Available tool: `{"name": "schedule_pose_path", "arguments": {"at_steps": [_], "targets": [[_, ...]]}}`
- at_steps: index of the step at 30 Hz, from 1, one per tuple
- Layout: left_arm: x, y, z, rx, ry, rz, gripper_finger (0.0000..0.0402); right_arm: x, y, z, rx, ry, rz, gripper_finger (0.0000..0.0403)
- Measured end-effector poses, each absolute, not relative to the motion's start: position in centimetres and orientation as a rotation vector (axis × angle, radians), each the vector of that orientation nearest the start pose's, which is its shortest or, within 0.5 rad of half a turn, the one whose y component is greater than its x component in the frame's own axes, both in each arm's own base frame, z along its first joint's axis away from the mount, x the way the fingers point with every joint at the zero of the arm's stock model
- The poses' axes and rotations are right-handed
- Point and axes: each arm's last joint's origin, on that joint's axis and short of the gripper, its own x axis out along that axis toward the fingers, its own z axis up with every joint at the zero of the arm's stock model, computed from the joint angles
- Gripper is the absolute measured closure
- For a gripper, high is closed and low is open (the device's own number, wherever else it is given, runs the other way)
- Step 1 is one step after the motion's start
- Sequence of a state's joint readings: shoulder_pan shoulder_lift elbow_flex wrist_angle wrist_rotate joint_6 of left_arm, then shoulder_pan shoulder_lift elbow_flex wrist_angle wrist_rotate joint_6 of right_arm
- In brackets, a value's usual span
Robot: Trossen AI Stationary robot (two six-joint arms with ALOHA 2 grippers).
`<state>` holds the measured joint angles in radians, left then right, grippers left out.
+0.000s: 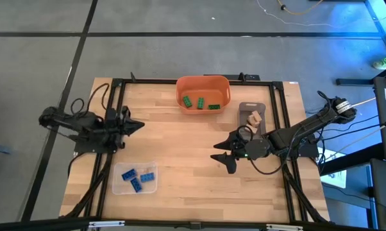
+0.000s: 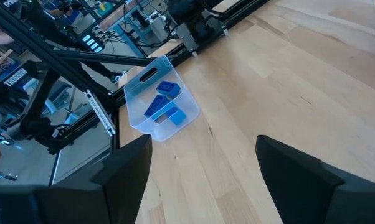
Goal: Sort & place blocks by color
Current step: Return to Home Position
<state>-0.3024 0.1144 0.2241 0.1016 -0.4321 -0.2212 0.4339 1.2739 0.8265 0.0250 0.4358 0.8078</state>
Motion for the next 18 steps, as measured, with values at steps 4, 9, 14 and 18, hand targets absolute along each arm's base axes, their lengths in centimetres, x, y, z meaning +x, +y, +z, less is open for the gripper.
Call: {"name": "schedule_pose_path", "arguments": {"at_steps": [4, 9, 14, 18], "targets": [[9.0, -0.7, 23.9, -0.306, -0.207, 0.070, 0.0401, 25.5, 10.5, 26.5, 0.620, 0.357, -0.154, 0.0115], [9.1, 0.0, 23.8, -0.300, -0.191, 0.051, 0.0401, 25.5, 10.5, 26.5, 0.620, 0.358, -0.153, 0.0115], [9.3, 0.2, 23.1, -0.316, -0.169, 0.045, 0.0401, 25.5, 10.5, 26.5, 0.619, 0.358, -0.152, 0.0115], [9.6, 0.2, 21.4, -0.344, -0.156, 0.044, 0.0401, 25.5, 10.5, 26.5, 0.619, 0.358, -0.152, 0.0115]]}}
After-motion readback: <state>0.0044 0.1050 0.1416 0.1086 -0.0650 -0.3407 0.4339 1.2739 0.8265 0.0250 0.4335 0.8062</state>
